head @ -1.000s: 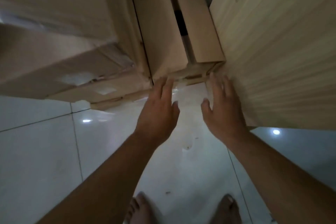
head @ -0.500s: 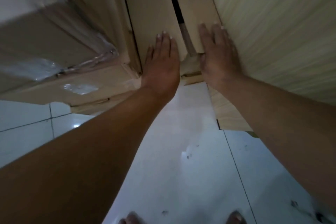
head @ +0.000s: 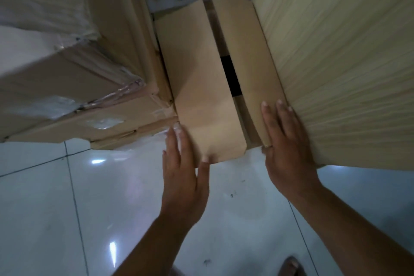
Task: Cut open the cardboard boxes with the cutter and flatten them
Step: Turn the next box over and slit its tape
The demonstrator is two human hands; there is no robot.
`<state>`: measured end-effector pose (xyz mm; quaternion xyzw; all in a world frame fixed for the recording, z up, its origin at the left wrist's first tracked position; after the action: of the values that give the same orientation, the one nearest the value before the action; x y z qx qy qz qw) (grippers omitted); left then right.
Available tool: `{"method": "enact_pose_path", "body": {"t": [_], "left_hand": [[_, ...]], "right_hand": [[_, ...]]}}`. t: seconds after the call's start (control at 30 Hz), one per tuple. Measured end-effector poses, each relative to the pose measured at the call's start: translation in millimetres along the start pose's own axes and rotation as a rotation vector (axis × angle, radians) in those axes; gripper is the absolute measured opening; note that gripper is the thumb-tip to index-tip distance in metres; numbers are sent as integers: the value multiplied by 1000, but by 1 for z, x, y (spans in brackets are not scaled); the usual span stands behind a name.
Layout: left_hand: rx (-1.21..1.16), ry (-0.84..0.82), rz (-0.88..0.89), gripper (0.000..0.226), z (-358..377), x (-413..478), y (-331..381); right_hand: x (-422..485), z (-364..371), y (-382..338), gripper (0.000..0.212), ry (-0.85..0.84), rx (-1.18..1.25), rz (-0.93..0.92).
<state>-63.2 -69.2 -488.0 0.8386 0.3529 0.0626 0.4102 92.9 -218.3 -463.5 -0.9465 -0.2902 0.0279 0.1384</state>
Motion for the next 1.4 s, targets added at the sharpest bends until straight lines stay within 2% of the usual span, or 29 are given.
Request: {"method": "enact_pose_path", "body": {"t": [0.1, 0.2, 0.23, 0.27, 0.3, 0.33, 0.47, 0.53, 0.67, 0.73, 0.8, 0.87, 1.07, 1.2, 1.3, 1.4], "left_hand": [[-268, -55, -401, 102, 5, 3, -17], [-552, -163, -614, 122, 7, 21, -21], [-660, -195, -670, 113, 7, 28, -20], [-744, -222, -702, 93, 5, 34, -17], [-789, -248, -708, 74, 2, 42, -12], [-805, -273, -706, 63, 1, 47, -9], [-788, -318, -719, 44, -11, 49, -2], [-779, -336, -738, 38, -19, 43, 4], [-792, -349, -737, 81, -41, 28, 25], [-786, -384, -756, 73, -55, 18, 38], [-784, -425, -827, 57, -74, 9, 52], [-774, -462, -913, 52, -95, 2, 65], [-644, -571, -1041, 60, -165, -33, 114], [-585, -611, -1128, 68, -206, -65, 156], [-612, -608, -1189, 71, -234, -95, 191], [-648, -579, -1208, 71, -265, -122, 224]], "right_hand": [[-5, 2, 0, 94, -10, -17, 3], [-2, 5, -1, 83, 8, 18, 30], [-1, 5, -1, 81, 16, 33, 38], [0, 4, -1, 80, 14, 47, 46], [2, 3, -1, 80, 7, 59, 52], [4, 2, 0, 79, 1, 65, 55], [-4, -8, -3, 74, -17, 116, 19], [-13, -18, -8, 66, 29, 203, 40], [-26, -51, -22, 41, 250, 281, 218], [-31, -71, -37, 42, 269, 226, 233], [-38, -95, -56, 48, 220, 164, 134], [-49, -123, -73, 62, 115, 128, 4], [-96, -202, -87, 108, -142, -70, -218], [-119, -247, -93, 131, -136, -175, -294], [-126, -289, -112, 117, -71, -212, -306], [-130, -337, -132, 82, -42, -207, -353]]}}
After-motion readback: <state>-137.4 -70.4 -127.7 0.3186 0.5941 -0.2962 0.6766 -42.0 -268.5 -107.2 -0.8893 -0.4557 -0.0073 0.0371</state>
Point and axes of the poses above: each hand's wrist, its own x-axis towards the middle knuckle, its own z-axis out of the palm, y = z × x, the point moved 2 cm from there along x, towards the middle knuckle, and after that the axes turned 6 degrees about y, right-handed, at the moved point
